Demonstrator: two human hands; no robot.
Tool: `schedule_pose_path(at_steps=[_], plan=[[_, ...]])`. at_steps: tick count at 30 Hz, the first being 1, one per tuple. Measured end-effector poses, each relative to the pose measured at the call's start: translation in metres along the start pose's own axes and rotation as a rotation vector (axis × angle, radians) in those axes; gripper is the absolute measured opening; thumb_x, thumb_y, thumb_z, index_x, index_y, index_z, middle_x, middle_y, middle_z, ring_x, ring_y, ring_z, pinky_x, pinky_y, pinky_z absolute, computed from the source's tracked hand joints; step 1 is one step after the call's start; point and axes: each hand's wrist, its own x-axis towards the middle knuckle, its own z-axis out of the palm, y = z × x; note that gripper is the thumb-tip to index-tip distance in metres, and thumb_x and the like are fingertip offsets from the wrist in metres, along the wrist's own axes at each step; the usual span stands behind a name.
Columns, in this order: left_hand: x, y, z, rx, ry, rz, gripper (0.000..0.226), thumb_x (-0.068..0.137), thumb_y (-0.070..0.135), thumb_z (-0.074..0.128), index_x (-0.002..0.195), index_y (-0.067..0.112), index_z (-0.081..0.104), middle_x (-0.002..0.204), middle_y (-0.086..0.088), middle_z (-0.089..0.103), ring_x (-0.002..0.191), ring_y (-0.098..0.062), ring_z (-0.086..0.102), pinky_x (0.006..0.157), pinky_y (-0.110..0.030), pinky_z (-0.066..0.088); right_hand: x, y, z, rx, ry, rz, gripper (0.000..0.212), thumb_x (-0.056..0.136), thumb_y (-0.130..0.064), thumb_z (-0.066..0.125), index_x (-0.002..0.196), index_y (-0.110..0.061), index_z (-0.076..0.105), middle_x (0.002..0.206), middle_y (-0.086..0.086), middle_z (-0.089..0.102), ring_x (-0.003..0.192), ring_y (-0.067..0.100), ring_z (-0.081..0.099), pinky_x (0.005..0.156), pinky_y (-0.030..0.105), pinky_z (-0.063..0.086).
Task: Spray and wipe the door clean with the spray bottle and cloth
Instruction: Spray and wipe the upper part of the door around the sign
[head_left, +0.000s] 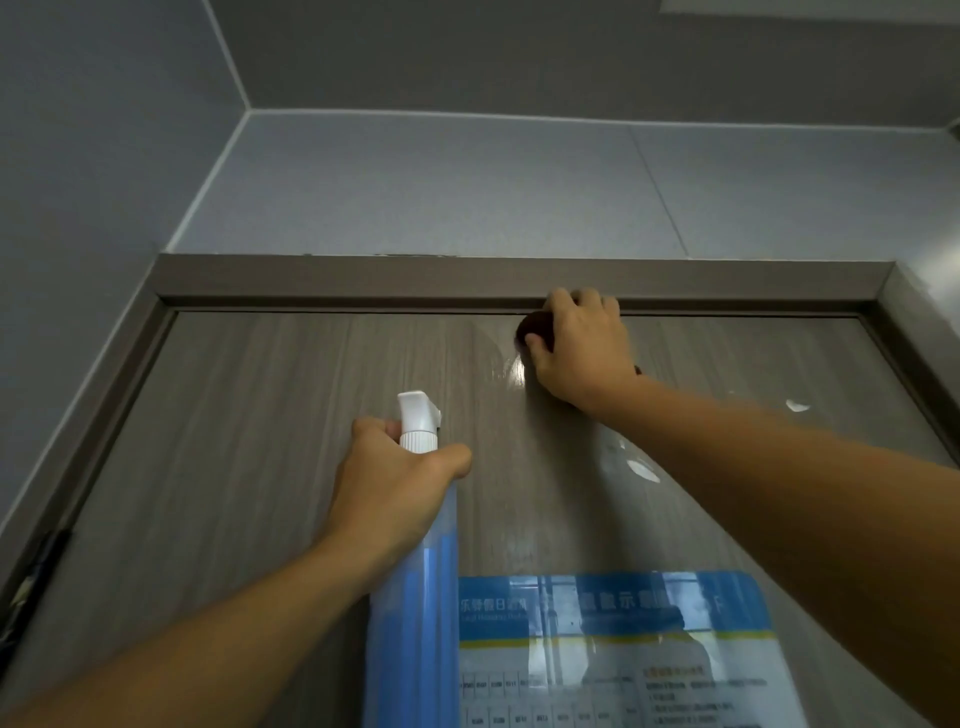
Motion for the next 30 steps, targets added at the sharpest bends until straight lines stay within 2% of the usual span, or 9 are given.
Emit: schedule_pose_path(at_steps=[3,7,10,12,15,19,23,26,30], plan=[[0.001,0.001,0.000,-0.004,-0.017,0.005,0.066,0.052,0.046,0.073,0.110,0.017,0.057,0.085,0.001,0.066,0.064,-0.008,0.063,0.048,-0.021,0.043,-0.007,-0.009,0.008,0.054,0.077,-0.023,0.043,0.102,-0.041,0.060,0.135,-0.014,0.058,0.138,0.015,0.047,0.126,0.032,0.046,0.106,0.043,0.046],[0.001,0.002,-0.001,-0.014,0.011,-0.017,0.064,0.051,0.046,0.073,0.107,0.020,0.055,0.086,0.002,0.066,0.066,-0.008,0.064,0.051,-0.024,0.043,-0.032,-0.013,0.003,0.061,-0.058,-0.358,0.044,0.103,-0.042,0.057,0.141,-0.021,0.060,0.148,0.007,0.050,0.130,0.033,0.046,0.110,0.044,0.042],[0.002,0.003,-0.001,0.000,0.014,-0.007,0.067,0.044,0.049,0.071,0.096,0.010,0.053,0.073,0.005,0.060,0.054,-0.004,0.057,0.046,-0.023,0.040,-0.056,-0.004,-0.006,0.001,-0.125,-0.467,0.045,0.099,-0.042,0.060,0.140,-0.023,0.060,0.150,0.006,0.050,0.125,0.033,0.046,0.107,0.043,0.042],[0.001,0.003,0.000,0.003,0.003,0.006,0.066,0.044,0.049,0.070,0.095,0.010,0.052,0.068,0.005,0.057,0.045,0.000,0.053,0.040,-0.017,0.036,-0.067,0.007,-0.011,0.000,-0.155,-0.483,0.045,0.096,-0.039,0.064,0.137,-0.021,0.062,0.148,0.006,0.051,0.121,0.032,0.045,0.104,0.039,0.041],[0.000,0.002,0.000,0.007,0.033,-0.003,0.064,0.049,0.046,0.071,0.101,0.013,0.056,0.075,0.005,0.063,0.047,0.003,0.057,0.039,-0.014,0.036,-0.065,0.022,-0.017,-0.006,-0.172,-0.454,0.041,0.095,-0.035,0.067,0.134,-0.021,0.066,0.144,0.002,0.054,0.120,0.032,0.045,0.102,0.037,0.041],[-0.002,0.002,-0.001,0.011,0.018,0.001,0.065,0.050,0.046,0.072,0.107,0.017,0.057,0.080,0.004,0.066,0.051,0.003,0.060,0.048,-0.022,0.042,-0.027,0.027,-0.017,-0.033,-0.078,-0.281,0.035,0.097,-0.034,0.063,0.129,-0.019,0.069,0.136,0.004,0.062,0.118,0.033,0.052,0.107,0.039,0.036],[-0.003,0.004,0.000,0.011,0.013,-0.015,0.062,0.052,0.046,0.073,0.106,0.025,0.052,0.086,0.003,0.068,0.060,-0.003,0.063,0.047,-0.019,0.043,0.001,0.006,-0.007,-0.016,-0.030,-0.146,0.035,0.102,-0.038,0.057,0.127,-0.015,0.067,0.131,0.009,0.063,0.121,0.036,0.050,0.109,0.043,0.036],[-0.005,0.006,0.000,0.008,0.018,-0.021,0.063,0.052,0.045,0.073,0.107,0.025,0.051,0.087,0.002,0.068,0.065,-0.008,0.066,0.049,-0.023,0.044,-0.008,-0.019,0.001,0.022,-0.046,-0.231,0.039,0.103,-0.039,0.056,0.134,-0.016,0.063,0.141,0.009,0.056,0.126,0.035,0.046,0.109,0.043,0.038],[-0.006,0.010,0.000,0.033,0.051,-0.035,0.060,0.052,0.046,0.073,0.104,0.025,0.051,0.086,0.004,0.067,0.067,-0.009,0.065,0.051,-0.024,0.041,-0.037,-0.023,-0.002,0.021,-0.160,-0.532,0.044,0.099,-0.038,0.063,0.139,-0.019,0.061,0.149,0.007,0.051,0.127,0.033,0.046,0.110,0.042,0.040]])
